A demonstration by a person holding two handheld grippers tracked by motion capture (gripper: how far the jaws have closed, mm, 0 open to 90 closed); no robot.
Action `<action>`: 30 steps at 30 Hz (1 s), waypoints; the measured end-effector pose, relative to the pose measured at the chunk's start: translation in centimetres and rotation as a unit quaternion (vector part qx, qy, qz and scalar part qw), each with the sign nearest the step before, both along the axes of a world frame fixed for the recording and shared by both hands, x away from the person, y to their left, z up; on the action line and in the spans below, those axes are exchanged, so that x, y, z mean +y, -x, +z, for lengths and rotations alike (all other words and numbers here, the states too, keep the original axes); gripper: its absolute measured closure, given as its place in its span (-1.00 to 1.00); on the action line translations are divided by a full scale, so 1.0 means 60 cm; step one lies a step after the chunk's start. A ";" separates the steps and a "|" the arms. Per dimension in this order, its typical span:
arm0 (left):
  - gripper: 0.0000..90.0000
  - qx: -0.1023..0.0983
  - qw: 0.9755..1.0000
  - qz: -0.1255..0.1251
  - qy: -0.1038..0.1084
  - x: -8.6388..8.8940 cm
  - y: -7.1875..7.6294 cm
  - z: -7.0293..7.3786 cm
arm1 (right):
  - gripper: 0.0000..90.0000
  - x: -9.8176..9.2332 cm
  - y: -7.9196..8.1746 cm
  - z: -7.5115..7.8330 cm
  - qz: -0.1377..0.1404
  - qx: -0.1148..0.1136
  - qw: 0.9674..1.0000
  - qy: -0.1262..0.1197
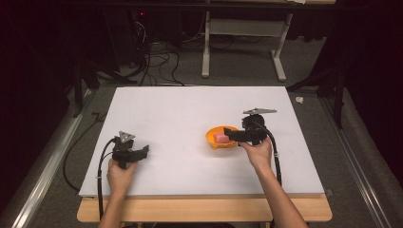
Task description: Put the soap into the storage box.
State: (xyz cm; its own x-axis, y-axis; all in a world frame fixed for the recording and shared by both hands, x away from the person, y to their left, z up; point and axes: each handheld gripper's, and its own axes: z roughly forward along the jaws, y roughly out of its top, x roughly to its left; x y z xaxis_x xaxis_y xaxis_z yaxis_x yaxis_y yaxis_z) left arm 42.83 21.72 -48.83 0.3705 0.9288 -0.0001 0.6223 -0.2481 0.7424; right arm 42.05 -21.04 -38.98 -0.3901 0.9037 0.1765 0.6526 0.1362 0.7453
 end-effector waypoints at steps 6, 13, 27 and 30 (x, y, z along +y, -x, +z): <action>-0.40 0.000 1.000 0.000 0.000 0.000 0.000 0.000 | -0.60 -0.018 0.007 0.006 -0.010 -0.007 1.000 -0.002; -0.40 0.000 1.000 0.000 0.000 0.000 0.000 0.000 | -0.59 -0.038 0.014 0.011 -0.018 -0.013 1.000 -0.002; -0.40 0.000 1.000 0.000 0.000 0.000 0.000 0.000 | -0.54 -0.074 0.029 0.010 -0.038 -0.024 0.999 -0.012; -0.40 0.000 1.000 0.000 0.000 0.000 0.000 0.000 | -0.53 -0.081 0.032 0.009 -0.042 -0.026 0.999 -0.013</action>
